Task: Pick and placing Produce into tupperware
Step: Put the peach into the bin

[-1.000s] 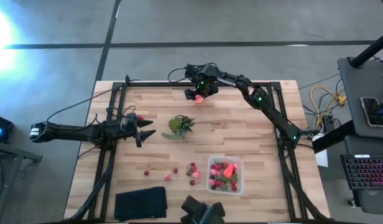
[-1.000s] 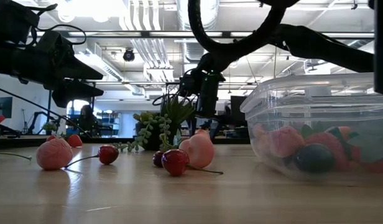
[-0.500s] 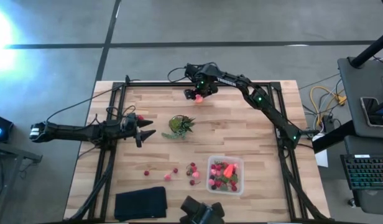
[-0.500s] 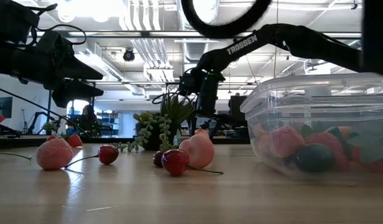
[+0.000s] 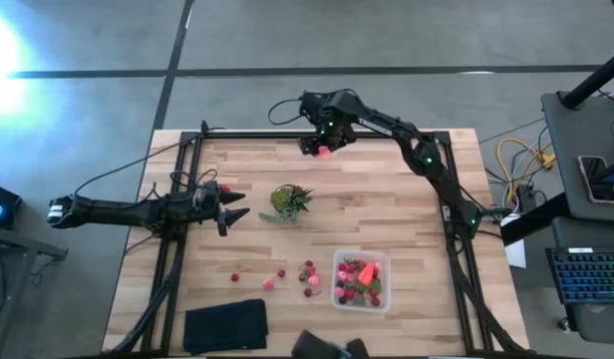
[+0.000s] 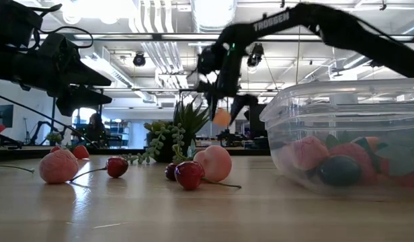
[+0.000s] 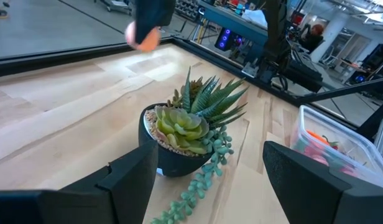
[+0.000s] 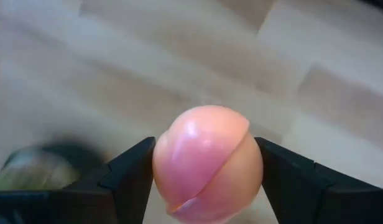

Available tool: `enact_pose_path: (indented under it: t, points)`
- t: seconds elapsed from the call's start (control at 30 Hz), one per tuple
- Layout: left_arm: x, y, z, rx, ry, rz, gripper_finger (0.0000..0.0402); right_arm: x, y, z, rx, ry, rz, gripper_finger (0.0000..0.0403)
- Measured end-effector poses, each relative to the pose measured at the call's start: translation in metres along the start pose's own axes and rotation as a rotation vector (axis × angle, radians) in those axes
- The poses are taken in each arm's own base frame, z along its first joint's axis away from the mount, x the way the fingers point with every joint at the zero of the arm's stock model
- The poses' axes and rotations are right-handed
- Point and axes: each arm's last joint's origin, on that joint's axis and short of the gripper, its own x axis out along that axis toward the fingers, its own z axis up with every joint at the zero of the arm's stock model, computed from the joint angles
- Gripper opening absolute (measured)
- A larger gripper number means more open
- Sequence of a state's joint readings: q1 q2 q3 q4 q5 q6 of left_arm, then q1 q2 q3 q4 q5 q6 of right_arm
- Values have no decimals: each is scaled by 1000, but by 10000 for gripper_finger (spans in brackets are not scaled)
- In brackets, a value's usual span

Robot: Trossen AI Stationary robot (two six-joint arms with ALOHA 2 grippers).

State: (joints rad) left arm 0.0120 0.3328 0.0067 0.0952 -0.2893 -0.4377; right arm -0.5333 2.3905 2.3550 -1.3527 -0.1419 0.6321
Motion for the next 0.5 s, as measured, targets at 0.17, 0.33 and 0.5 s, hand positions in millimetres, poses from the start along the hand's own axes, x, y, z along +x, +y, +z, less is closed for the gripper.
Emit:
enact_pose_path:
  t: [0.17,0.33,0.5]
  points:
    - [0,0,0,0,-1,0,277,-60,17,-42,-35,4,32,253]
    - [0,0,0,0,0,0,277,-122,41,-105,-54,-35,90,255]
    - [0,0,0,0,-1,-1,277,-164,63,-176,-28,-81,133,259]
